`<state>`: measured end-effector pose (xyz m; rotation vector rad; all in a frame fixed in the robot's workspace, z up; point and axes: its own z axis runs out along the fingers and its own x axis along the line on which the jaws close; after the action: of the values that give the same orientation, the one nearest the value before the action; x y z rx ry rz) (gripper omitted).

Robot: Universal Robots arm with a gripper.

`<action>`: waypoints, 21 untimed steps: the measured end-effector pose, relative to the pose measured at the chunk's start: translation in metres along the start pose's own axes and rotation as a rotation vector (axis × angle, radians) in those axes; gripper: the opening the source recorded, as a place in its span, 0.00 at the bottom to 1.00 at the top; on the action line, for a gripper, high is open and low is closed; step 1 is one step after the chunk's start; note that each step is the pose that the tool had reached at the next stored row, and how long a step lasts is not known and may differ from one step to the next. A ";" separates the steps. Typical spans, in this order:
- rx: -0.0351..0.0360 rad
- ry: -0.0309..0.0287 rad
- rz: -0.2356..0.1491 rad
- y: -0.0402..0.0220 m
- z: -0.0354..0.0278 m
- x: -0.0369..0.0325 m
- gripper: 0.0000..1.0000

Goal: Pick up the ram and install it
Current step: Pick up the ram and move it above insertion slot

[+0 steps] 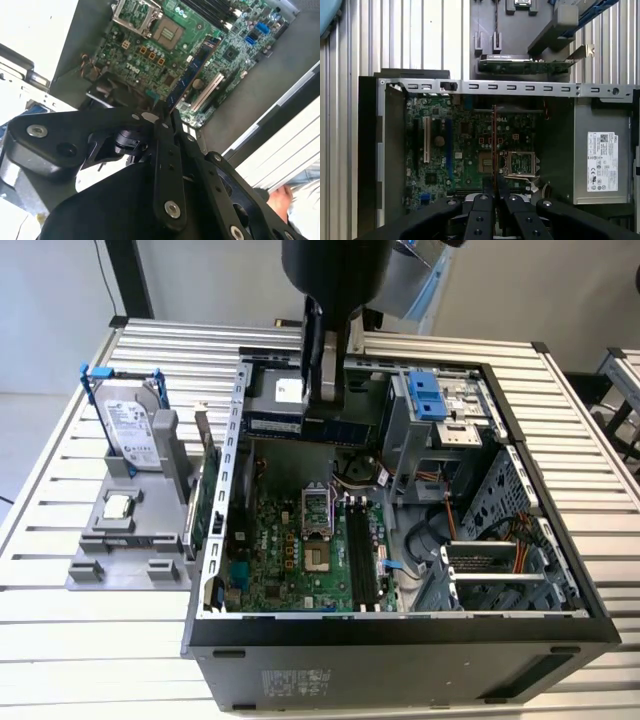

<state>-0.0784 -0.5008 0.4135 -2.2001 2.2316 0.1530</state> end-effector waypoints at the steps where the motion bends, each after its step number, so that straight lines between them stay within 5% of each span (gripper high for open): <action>1: -0.0012 0.0000 0.000 -0.0035 -0.0002 -0.0001 0.00; 12: -0.0114 0.0001 0.001 -0.0427 -0.0028 -0.0007 0.00; 21: -0.0151 0.0001 0.001 -0.0685 -0.0045 -0.0011 0.00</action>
<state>-0.0097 -0.5008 0.4135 -2.2065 2.2391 0.1703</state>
